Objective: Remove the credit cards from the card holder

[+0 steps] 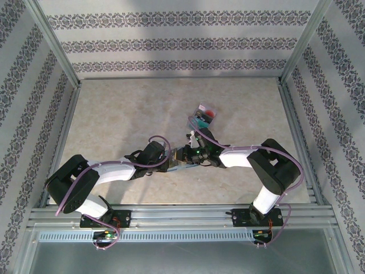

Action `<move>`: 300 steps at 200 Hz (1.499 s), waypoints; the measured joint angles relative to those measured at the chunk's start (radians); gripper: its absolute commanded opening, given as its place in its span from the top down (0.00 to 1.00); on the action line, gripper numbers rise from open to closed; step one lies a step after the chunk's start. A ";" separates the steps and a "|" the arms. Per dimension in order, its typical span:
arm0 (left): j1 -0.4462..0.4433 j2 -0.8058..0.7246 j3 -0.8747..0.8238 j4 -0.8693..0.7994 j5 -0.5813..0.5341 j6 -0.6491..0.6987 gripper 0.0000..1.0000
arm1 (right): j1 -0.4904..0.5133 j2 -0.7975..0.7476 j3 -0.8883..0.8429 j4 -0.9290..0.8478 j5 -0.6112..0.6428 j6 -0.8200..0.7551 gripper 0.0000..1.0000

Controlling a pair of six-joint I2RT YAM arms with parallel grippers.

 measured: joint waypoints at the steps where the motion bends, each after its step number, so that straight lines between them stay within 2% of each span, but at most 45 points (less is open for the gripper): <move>1: 0.000 0.000 0.000 0.000 0.000 0.000 0.85 | 0.000 0.000 0.000 0.000 0.000 0.000 0.84; 151: 0.000 0.000 0.000 0.000 -0.001 0.000 0.85 | -0.033 -0.011 -0.049 0.040 -0.010 0.006 0.84; 214: 0.000 0.000 0.000 -0.001 -0.002 0.000 0.85 | -0.044 -0.016 -0.057 0.039 -0.010 0.006 0.95; 300: 0.000 -0.009 0.054 -0.046 -0.021 0.016 0.80 | -0.045 -0.033 -0.063 0.002 0.010 0.002 0.95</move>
